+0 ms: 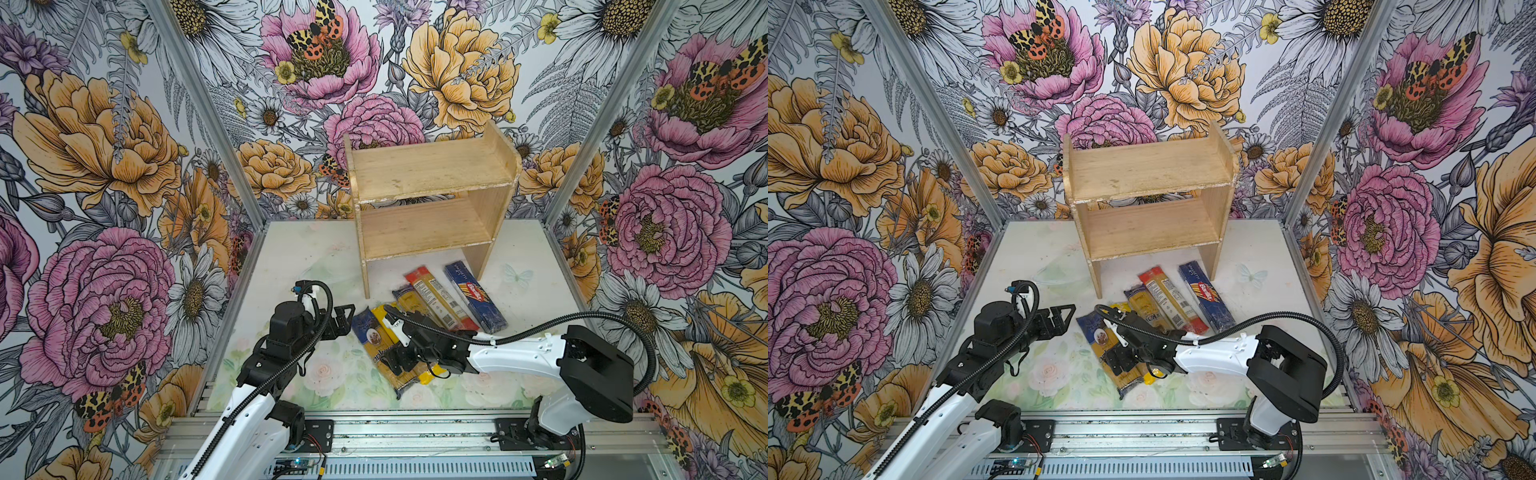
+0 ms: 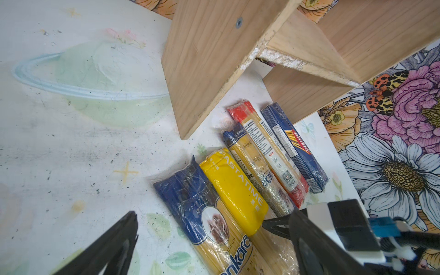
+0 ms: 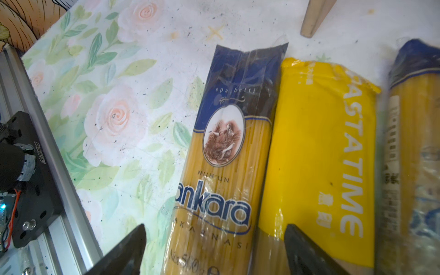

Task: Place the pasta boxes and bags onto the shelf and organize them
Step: 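Lower the right gripper onto the blue-and-yellow Ankara spaghetti bag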

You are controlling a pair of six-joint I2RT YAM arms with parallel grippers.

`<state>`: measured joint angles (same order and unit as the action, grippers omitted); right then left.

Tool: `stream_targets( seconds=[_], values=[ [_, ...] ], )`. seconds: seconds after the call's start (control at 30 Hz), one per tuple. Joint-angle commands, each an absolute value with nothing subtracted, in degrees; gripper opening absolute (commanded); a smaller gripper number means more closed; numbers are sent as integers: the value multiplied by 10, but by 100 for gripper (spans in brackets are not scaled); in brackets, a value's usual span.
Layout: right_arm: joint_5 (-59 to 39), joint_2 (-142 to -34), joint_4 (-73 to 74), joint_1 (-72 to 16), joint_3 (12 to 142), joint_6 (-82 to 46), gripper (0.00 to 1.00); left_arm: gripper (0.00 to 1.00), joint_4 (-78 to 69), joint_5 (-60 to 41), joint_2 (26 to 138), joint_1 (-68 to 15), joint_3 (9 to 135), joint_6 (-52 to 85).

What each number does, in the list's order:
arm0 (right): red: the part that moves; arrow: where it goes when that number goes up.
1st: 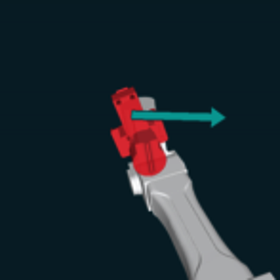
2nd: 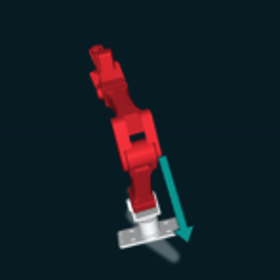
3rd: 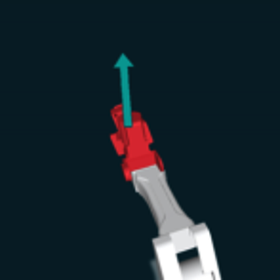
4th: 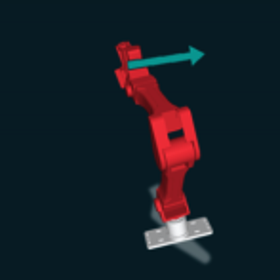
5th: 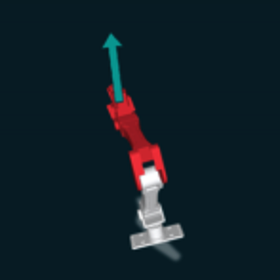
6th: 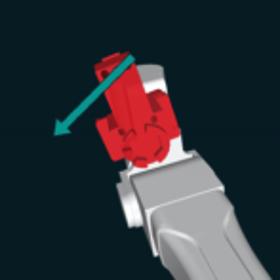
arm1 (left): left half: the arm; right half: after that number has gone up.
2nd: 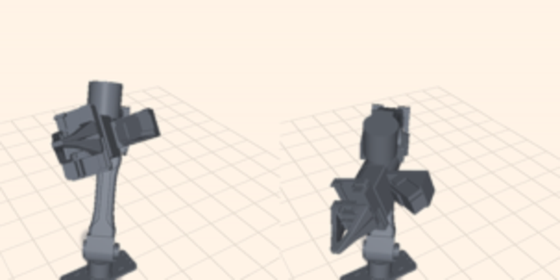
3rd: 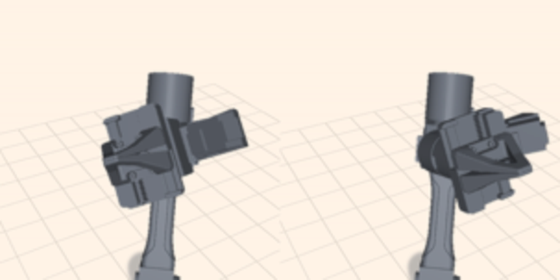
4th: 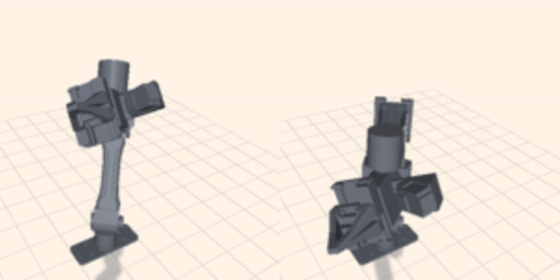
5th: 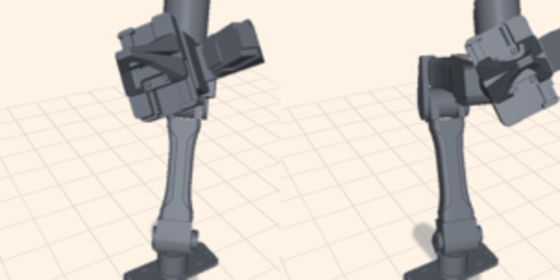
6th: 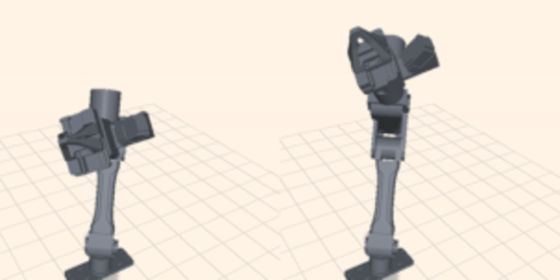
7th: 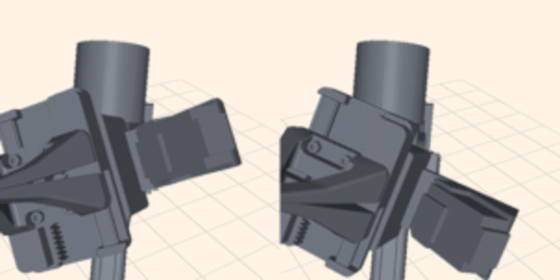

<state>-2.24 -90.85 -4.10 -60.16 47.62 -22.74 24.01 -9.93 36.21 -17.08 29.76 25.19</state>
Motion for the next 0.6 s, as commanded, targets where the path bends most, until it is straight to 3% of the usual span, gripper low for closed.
stream_targets(
  seconds=[0.0, 0.57],
  values=[
    [-2, -928, -42, -612, 499, -247, 92, 99, 255, -97, 363, -170, 318, 256],
    [22, -961, -98, -660, 496, -277, 91, 99, 260, -110, 364, -151, 308, 259]
  ],
)
